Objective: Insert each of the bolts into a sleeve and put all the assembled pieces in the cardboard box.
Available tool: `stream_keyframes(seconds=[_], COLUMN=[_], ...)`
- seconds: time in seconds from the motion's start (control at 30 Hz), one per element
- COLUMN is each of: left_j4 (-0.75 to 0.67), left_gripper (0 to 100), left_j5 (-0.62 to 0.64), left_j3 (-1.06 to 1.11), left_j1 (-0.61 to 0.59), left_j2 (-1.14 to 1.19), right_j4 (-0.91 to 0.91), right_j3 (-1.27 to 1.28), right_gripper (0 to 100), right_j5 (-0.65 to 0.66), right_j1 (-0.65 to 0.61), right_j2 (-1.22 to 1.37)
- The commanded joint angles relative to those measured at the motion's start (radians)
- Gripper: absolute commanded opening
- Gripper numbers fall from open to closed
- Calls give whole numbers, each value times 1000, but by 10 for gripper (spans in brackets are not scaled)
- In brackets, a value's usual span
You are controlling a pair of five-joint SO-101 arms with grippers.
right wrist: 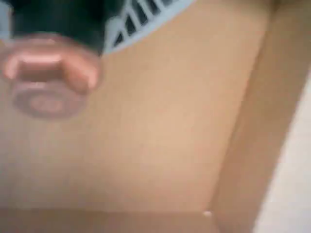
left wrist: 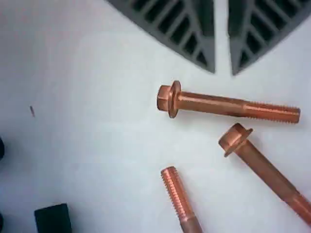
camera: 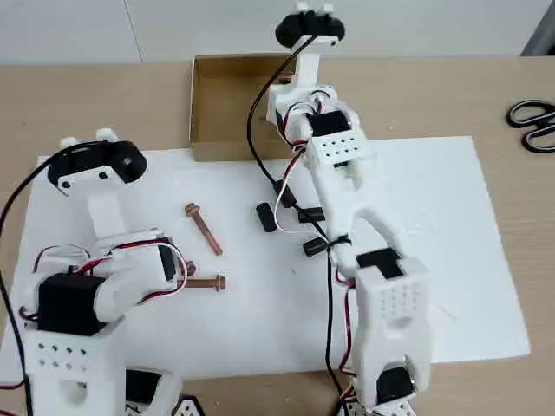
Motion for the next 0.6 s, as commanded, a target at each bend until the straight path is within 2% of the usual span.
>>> stream_keyframes(seconds=[0.0, 0.27, 0.47, 0.57], left_j4=[11, 9, 9, 9], left_gripper=[6, 6, 6, 6], left_j5=[9, 9, 9, 9], left_j3=[-4, 13, 13, 13], left_j1=[-5, -5, -5, -5], left_j2=[-28, -58, -58, -58], right_j4=[-68, -79, -70, -68], right_j3=[-149, -391, -506, -512], right_gripper=[4, 4, 7, 77], right_j5=[14, 21, 110, 135], right_j1=[4, -5, -7, -7], right_j2=[82, 291, 384, 394])
